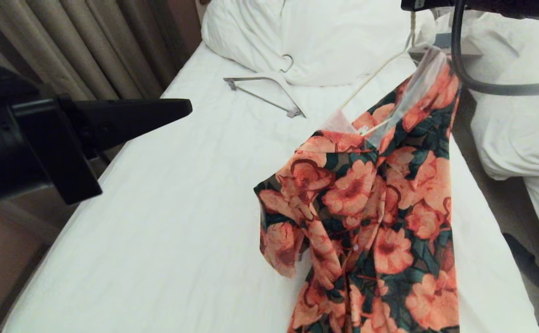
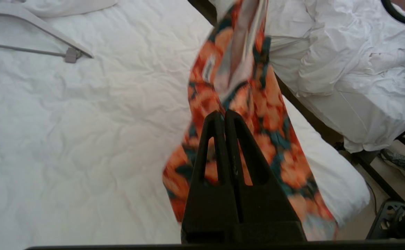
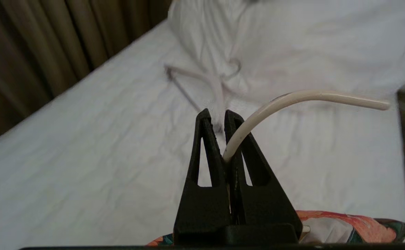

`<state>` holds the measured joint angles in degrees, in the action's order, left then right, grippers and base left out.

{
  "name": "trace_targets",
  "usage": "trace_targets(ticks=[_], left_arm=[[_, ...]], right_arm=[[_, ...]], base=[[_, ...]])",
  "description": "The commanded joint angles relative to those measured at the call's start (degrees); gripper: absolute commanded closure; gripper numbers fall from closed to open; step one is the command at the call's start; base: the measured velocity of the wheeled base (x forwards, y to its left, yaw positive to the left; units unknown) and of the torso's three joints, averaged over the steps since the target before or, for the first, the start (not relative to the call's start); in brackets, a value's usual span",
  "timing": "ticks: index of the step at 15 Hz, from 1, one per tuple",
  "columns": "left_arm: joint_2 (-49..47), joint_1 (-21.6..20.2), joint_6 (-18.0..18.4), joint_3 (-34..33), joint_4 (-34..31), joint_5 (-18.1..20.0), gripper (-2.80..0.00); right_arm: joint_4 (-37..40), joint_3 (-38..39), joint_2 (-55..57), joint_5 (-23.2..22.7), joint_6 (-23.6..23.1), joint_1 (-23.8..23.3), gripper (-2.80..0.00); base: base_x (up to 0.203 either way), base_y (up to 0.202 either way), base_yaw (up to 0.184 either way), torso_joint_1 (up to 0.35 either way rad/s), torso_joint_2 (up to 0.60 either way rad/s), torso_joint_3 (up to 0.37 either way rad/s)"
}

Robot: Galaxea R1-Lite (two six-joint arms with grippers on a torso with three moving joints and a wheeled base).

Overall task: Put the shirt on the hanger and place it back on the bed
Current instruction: Take the clothes hanger out of the clothes

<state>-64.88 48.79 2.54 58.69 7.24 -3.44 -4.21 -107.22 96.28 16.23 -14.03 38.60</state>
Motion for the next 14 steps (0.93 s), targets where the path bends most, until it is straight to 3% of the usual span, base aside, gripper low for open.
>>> trace_targets(ticks=[1,4,11,14], left_arm=[[-0.3,0.2,0.0,-0.2,0.1,0.0,0.0],[-0.7,0.2,0.0,-0.5,0.4,0.0,0.0],[-1.2,0.7,-0.1,-0.4,0.2,0.4,0.0],[-3.6,6.4,-0.5,-2.0,0.5,0.0,0.0]], right_arm=[[-3.1,0.1,0.9,-0.1,-1.5,-0.1,0.0],[-10.3,0.0,2.1,-2.9,-5.2,-0.6,0.0],[-10.7,-1.4,3.2,-3.1,-4.9,-0.9,0.0],[-11.6,-1.4,4.1,-3.0,-4.9,-1.4,0.0]], base=[[0.0,0.0,0.0,0.157,-0.51,-0.369],[0.0,0.0,0.0,0.165,-0.52,-0.359],[0.0,0.0,0.0,0.207,-0.58,-0.364],[0.0,0.0,0.0,0.213,-0.53,-0.324]])
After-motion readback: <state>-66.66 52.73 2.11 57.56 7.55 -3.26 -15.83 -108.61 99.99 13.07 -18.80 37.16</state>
